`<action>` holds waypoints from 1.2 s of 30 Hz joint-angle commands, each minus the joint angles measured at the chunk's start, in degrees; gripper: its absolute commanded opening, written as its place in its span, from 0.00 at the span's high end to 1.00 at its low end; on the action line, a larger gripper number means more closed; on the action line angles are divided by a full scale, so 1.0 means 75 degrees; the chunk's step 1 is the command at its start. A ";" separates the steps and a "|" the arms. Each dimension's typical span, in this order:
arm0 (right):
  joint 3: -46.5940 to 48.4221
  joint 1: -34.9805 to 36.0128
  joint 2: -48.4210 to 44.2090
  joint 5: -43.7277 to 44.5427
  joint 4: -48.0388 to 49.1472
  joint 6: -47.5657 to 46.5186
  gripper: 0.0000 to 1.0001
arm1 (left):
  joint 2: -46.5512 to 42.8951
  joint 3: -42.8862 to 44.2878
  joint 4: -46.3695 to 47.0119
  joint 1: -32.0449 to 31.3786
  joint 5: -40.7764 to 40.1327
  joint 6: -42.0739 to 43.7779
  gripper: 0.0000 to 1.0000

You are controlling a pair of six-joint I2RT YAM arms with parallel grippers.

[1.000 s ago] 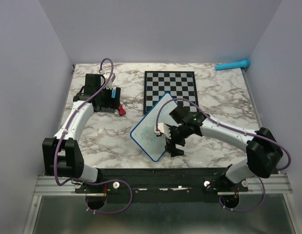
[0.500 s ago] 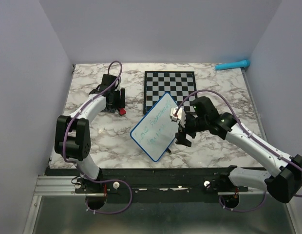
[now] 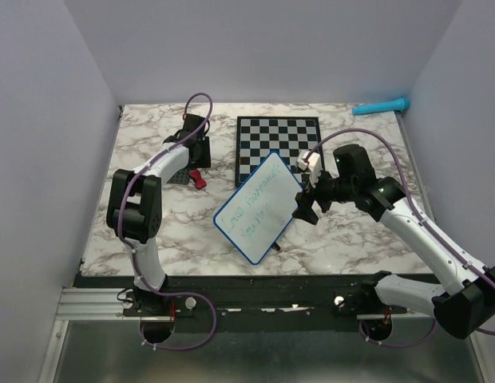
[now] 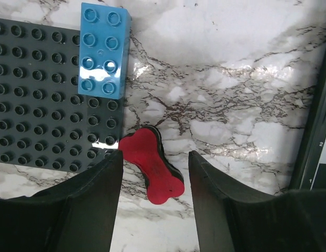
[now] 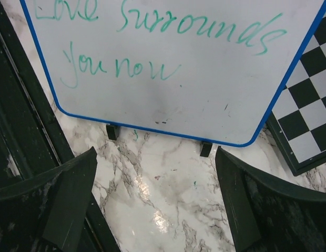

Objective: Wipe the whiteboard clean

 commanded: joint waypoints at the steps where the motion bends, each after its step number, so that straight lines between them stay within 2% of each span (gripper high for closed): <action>1: 0.0648 -0.0129 0.0000 -0.0146 -0.0063 0.0664 0.00 | 0.0297 0.0294 -0.0278 -0.0003 -0.0418 -0.0444 0.40; 19: 0.1669 -0.0446 0.0516 -0.0720 -0.0403 0.1181 0.00 | 0.1199 0.0576 -0.0840 -0.0003 -0.0348 -0.1276 0.39; 22: 0.1797 -0.0504 0.0609 -0.0814 -0.0403 0.1298 0.00 | 0.1153 0.0494 -0.0805 0.0009 -0.0114 -0.1277 0.50; 23: 0.1833 -0.0516 0.0633 -0.0849 -0.0403 0.1333 0.00 | 0.1129 0.0482 -0.0794 0.0021 -0.0044 -0.1277 0.59; 25: 0.1927 -0.0540 0.0715 -0.0885 -0.0392 0.1427 0.00 | 0.0919 0.0471 -0.0805 0.0033 0.0179 -0.1277 0.71; 26: 0.2066 -0.0540 0.0762 -0.0896 -0.0403 0.1450 0.00 | 0.0790 0.0482 -0.0794 0.0056 0.0238 -0.1288 0.81; 29: 0.2487 -0.0551 0.0879 -0.0745 -0.0392 0.1556 0.00 | 0.0100 0.0599 -0.0864 0.0161 0.0542 -0.1370 0.96; 36: 0.3810 -0.0551 0.1241 -0.0393 0.0087 0.1533 0.03 | -0.2323 0.1185 -0.1158 0.0408 0.1888 -0.1850 1.00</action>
